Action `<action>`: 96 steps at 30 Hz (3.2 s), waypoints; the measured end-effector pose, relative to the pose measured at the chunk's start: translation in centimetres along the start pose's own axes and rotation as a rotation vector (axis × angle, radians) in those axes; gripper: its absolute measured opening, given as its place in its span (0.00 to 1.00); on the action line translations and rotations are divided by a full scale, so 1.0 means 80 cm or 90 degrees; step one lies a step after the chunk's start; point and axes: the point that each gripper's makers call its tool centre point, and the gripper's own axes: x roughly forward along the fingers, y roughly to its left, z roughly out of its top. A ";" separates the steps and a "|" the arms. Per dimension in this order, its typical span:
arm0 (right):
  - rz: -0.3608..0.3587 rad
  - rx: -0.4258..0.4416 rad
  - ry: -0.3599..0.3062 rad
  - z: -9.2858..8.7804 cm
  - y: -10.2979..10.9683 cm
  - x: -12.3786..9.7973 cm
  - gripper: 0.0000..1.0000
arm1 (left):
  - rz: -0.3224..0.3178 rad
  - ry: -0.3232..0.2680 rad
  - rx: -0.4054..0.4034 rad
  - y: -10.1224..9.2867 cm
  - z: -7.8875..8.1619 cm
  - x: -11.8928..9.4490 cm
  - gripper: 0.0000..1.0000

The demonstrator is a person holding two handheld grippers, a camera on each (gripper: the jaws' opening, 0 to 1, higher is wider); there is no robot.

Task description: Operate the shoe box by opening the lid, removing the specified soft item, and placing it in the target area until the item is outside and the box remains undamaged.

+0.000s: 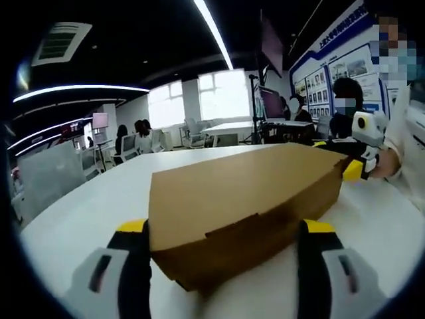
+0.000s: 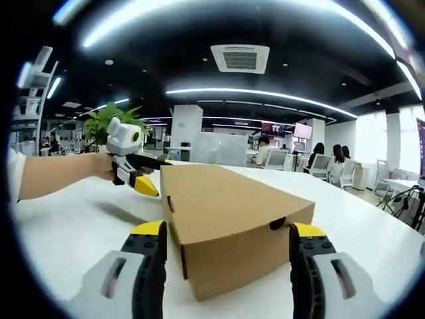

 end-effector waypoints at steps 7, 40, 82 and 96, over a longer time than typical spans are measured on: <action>0.005 0.001 0.012 -0.003 0.000 0.005 0.81 | 0.001 0.010 0.008 0.000 -0.005 0.006 0.94; -0.011 0.030 0.046 -0.002 -0.016 0.016 0.86 | -0.001 0.003 -0.043 -0.007 0.002 0.006 0.86; 0.082 0.025 0.033 0.003 -0.017 0.007 0.81 | 0.077 -0.024 -0.079 -0.021 0.005 -0.026 0.82; 0.019 -0.046 0.012 0.009 -0.025 0.008 0.94 | 0.087 -0.036 -0.050 -0.015 0.015 -0.029 0.85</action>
